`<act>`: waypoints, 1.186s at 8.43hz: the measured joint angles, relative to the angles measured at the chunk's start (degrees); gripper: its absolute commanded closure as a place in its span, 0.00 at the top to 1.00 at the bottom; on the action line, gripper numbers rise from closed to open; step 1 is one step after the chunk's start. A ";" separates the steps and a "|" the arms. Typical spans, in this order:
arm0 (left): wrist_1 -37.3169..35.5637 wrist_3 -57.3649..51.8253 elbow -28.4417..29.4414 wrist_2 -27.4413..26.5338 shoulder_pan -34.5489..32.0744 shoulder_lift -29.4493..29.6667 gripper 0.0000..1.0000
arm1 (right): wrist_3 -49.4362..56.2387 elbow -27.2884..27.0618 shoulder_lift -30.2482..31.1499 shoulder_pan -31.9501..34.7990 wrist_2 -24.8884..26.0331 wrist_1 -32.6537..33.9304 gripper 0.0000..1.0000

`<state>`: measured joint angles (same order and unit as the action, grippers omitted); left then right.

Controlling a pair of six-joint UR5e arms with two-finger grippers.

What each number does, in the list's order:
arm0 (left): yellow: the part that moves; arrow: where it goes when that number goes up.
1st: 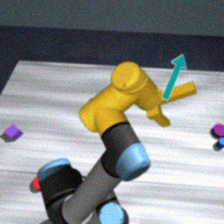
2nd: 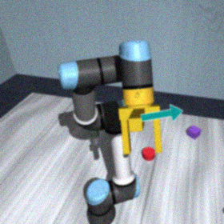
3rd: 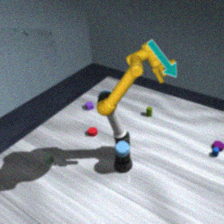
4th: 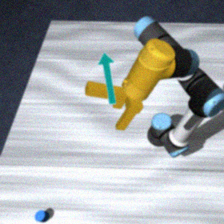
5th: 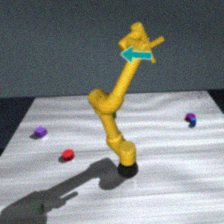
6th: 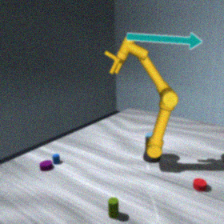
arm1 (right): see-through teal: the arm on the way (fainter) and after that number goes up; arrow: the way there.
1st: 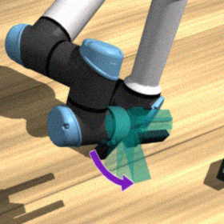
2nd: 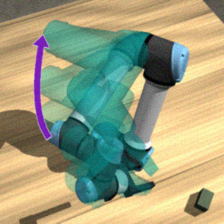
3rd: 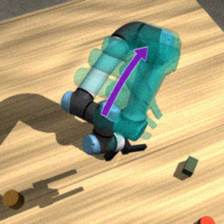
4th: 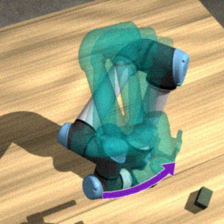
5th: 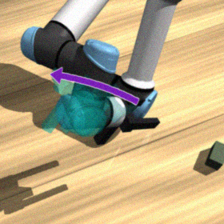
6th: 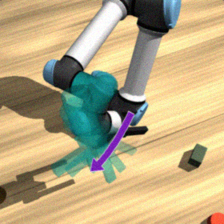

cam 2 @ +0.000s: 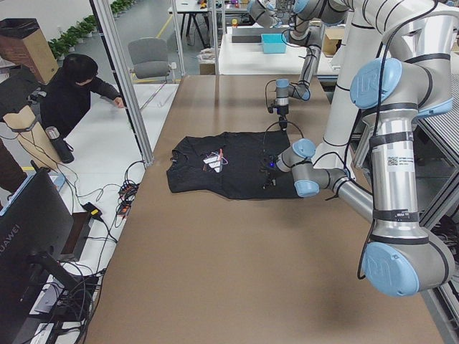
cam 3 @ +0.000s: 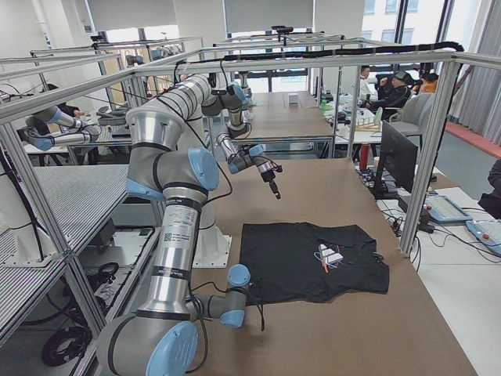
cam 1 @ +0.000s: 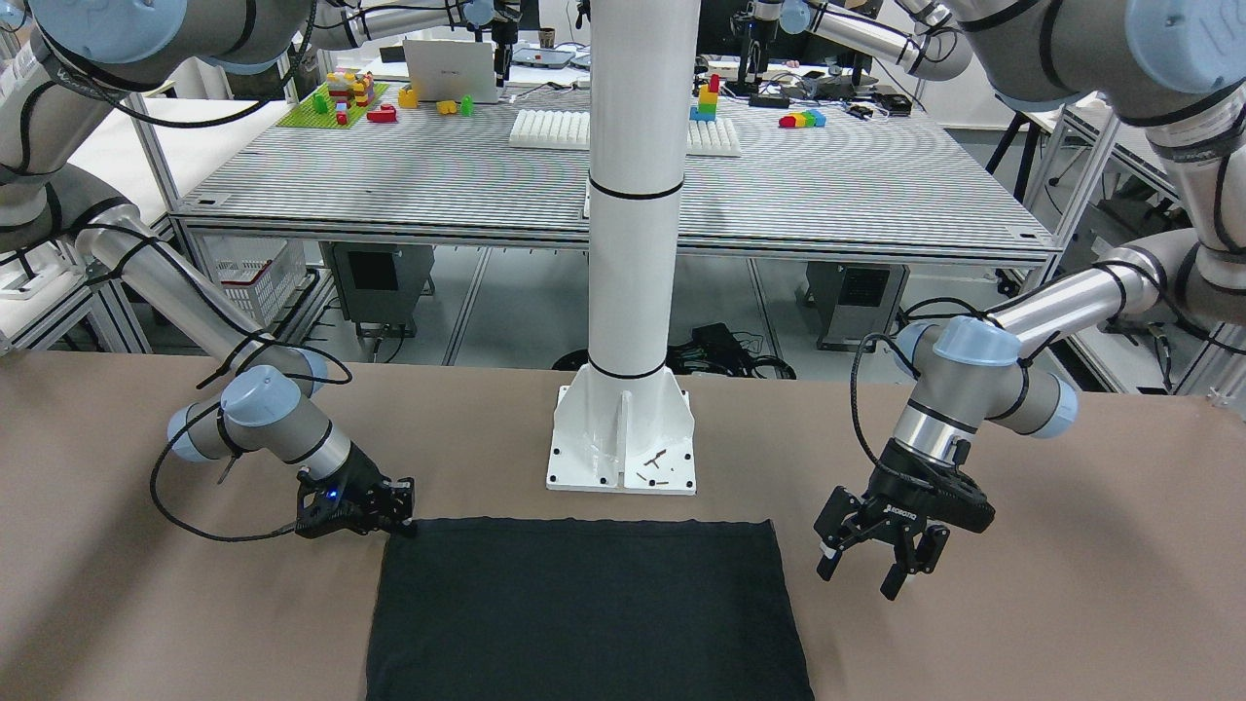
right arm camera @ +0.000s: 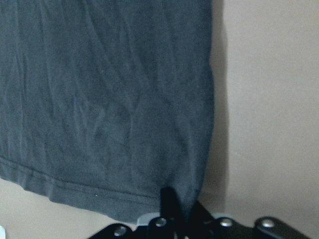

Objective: Fold clothes
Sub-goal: 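Grasp one hem corner with the right gripper while the left gripper lowers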

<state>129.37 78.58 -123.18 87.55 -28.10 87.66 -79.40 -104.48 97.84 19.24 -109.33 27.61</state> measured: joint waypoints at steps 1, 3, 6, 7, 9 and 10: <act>0.00 0.00 -0.01 -0.31 -0.01 0.00 0.94 | -0.03 -0.07 -0.02 0.00 0.22 -0.01 0.00; -0.03 0.00 -0.04 -0.62 0.06 -0.01 0.94 | -0.05 -0.61 -0.28 0.13 0.17 -0.01 0.00; 0.06 0.27 -0.07 -0.90 2.33 1.00 0.94 | 0.08 -1.90 -0.67 2.70 -1.01 -0.54 0.00; -0.03 1.45 -0.06 -1.52 4.07 1.92 0.94 | 0.11 -2.10 -0.75 4.34 -1.97 -1.53 0.00; -1.35 3.75 -0.01 -5.83 9.60 3.09 0.94 | 0.08 -2.24 -0.80 7.21 -3.63 -3.75 0.00; -2.65 4.53 0.02 -7.45 11.74 2.68 0.94 | 0.06 -2.26 -0.88 8.14 -3.79 -4.33 0.00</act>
<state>126.72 83.11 -123.16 80.10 -16.36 90.34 -79.34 -106.74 96.97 27.39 -113.12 23.27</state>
